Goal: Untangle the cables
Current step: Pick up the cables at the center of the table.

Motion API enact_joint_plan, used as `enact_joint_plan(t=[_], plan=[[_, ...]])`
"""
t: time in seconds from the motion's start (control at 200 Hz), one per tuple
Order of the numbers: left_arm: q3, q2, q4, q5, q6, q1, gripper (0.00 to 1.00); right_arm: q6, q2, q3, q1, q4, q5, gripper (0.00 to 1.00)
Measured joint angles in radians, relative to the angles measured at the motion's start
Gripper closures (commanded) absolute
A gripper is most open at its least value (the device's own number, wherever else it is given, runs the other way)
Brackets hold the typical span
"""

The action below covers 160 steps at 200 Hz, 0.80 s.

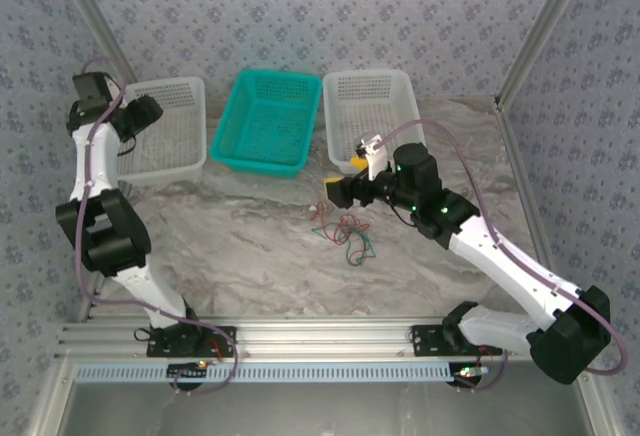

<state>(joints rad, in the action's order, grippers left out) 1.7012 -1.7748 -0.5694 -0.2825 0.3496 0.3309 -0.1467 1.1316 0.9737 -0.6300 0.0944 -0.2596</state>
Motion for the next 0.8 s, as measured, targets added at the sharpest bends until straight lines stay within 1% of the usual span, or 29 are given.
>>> enact_joint_plan(t=[0.105,0.17,0.205,0.24,0.35,0.415,0.49,0.585,0.65,0.759,0.799], plan=[[-0.063,0.139,0.032,-0.058,0.028,-0.027,0.34,-0.026,-0.005,-0.017,0.015,0.000,0.056,0.09],[-0.117,0.248,0.049,-0.074,0.029,-0.102,0.34,-0.056,-0.012,-0.047,0.037,0.001,0.092,0.09],[-0.144,0.304,0.053,-0.075,0.021,-0.167,0.33,-0.076,-0.013,-0.067,0.056,0.006,0.108,0.09],[-0.173,0.358,0.056,-0.074,0.008,-0.254,0.33,-0.096,-0.013,-0.088,0.077,0.011,0.117,0.09],[-0.280,0.497,0.071,-0.088,-0.053,-0.563,0.32,-0.158,-0.013,-0.176,0.137,0.024,0.121,0.10],[-0.336,0.541,0.057,-0.095,-0.091,-0.690,0.32,-0.180,-0.008,-0.225,0.148,0.041,0.110,0.10],[-0.401,0.558,0.047,-0.081,-0.123,-0.804,0.32,-0.197,0.011,-0.263,0.148,0.056,0.078,0.11],[-0.495,0.536,0.046,-0.061,-0.132,-0.916,0.32,-0.214,0.066,-0.285,0.139,0.055,0.032,0.14],[-0.552,0.500,0.048,-0.053,-0.128,-0.968,0.32,-0.232,0.116,-0.300,0.126,0.044,0.018,0.14],[-0.628,0.437,0.061,-0.041,-0.099,-0.999,0.32,-0.262,0.200,-0.345,0.101,-0.002,0.013,0.13],[-0.642,0.417,0.067,-0.039,-0.088,-1.000,0.32,-0.268,0.232,-0.356,0.091,-0.013,0.015,0.15]])
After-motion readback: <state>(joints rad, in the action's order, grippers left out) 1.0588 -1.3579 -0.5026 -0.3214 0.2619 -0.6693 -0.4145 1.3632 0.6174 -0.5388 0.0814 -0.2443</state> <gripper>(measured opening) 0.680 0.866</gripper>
